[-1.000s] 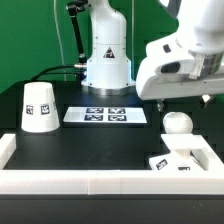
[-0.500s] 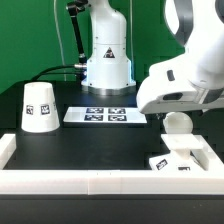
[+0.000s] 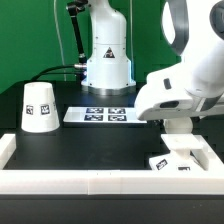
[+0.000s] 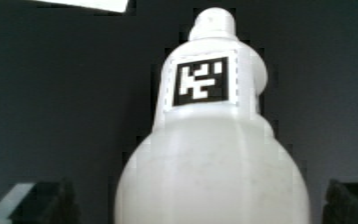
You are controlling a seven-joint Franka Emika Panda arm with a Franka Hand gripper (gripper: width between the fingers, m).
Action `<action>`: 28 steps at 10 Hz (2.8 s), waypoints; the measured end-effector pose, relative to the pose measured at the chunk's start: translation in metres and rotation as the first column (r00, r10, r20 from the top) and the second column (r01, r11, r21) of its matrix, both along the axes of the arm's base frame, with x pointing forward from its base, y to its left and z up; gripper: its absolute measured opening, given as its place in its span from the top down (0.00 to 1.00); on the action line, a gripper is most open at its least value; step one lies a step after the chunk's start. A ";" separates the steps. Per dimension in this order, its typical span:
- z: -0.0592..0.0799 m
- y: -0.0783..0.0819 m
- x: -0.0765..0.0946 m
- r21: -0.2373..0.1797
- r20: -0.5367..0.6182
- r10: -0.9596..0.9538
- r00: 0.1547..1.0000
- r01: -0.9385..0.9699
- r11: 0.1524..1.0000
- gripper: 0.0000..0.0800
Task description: Assemble lamp
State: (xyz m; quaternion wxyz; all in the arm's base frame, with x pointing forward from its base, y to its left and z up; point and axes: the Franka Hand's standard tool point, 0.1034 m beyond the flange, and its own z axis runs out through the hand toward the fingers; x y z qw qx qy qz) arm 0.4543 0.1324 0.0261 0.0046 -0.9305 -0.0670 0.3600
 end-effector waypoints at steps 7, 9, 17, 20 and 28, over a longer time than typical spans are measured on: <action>-0.016 -0.001 -0.004 0.000 0.002 -0.002 1.000 0.002 1.000 0.28; -0.015 -0.001 -0.004 0.006 0.002 0.002 1.000 -0.002 1.000 0.28; 0.086 -0.030 0.052 0.124 0.027 0.061 0.998 -0.064 0.990 0.28; 0.080 -0.032 0.067 0.136 0.175 0.056 0.983 -0.081 0.987 0.28; 0.114 -0.066 0.116 0.141 0.608 0.008 0.794 -0.118 0.983 0.28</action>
Offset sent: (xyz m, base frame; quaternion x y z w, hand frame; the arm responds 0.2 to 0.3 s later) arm -0.0031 -0.0036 -0.0093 -0.0036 0.0065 0.0016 1.0000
